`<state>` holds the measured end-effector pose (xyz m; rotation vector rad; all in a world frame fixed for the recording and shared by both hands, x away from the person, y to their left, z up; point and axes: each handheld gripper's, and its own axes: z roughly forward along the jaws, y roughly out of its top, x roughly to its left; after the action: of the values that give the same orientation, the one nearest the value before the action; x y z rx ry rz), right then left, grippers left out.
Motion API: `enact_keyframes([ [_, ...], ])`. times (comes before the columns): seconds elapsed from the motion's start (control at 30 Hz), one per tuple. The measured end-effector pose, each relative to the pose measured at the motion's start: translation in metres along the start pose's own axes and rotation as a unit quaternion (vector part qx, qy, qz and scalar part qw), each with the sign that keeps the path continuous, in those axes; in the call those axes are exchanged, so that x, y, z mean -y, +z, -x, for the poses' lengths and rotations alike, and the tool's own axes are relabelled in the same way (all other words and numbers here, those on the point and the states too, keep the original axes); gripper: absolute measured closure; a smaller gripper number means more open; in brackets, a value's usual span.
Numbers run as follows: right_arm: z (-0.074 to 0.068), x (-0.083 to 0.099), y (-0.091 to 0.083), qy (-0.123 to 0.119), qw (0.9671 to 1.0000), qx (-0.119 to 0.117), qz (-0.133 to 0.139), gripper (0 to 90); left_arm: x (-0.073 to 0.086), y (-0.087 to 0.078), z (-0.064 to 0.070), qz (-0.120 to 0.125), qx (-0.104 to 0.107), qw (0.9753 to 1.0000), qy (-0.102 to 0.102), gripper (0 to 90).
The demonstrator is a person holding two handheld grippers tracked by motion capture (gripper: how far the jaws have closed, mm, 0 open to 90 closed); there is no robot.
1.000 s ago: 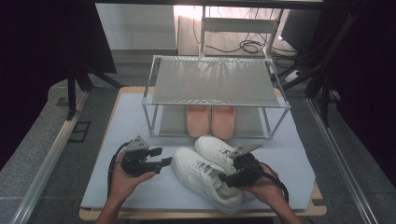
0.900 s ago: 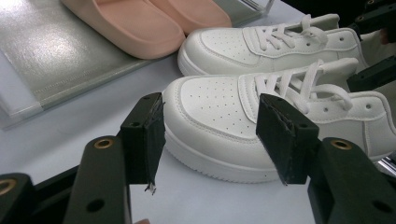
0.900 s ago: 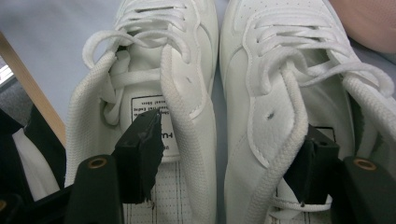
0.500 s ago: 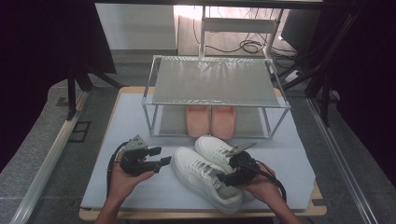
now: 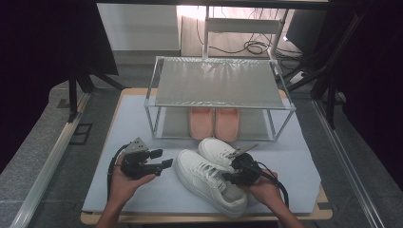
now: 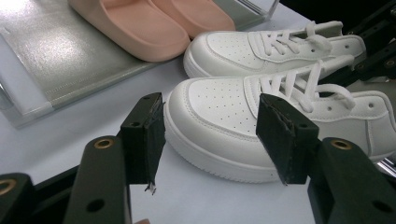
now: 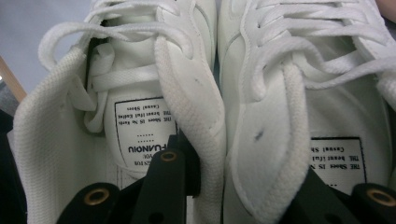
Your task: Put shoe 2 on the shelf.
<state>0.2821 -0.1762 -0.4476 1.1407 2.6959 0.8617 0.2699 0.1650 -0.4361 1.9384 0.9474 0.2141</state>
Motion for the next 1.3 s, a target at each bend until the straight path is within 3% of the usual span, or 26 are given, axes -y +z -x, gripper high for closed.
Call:
enact_keyframes([
  [0.3,0.004,0.006,-0.006,-0.005,0.9997,-0.022,0.008,78.6,0.001,0.0,-0.002,0.0,-0.002,1.0,-0.003,42.8],
  [0.43,0.01,0.012,-0.016,0.006,0.9986,-0.044,0.028,78.6,0.001,0.0,-0.002,0.0,-0.002,1.0,-0.003,42.8],
  [0.67,0.024,0.025,-0.04,0.034,0.9939,-0.078,0.069,78.6,0.0,-0.002,-0.003,0.003,-0.005,1.0,-0.004,42.8],
  [0.87,0.034,0.032,-0.056,0.046,0.9903,-0.085,0.1,78.8,0.0,-0.001,-0.003,0.001,-0.005,1.0,-0.004,42.8],
  [1.1,0.041,0.036,-0.064,0.052,0.9878,-0.088,0.117,78.8,0.001,0.0,-0.004,0.0,-0.005,1.0,-0.005,42.8],
  [1.3,0.045,0.039,-0.073,0.053,0.9831,-0.105,0.141,78.9,0.001,-0.001,-0.005,0.0,-0.005,1.0,-0.008,42.8],
])
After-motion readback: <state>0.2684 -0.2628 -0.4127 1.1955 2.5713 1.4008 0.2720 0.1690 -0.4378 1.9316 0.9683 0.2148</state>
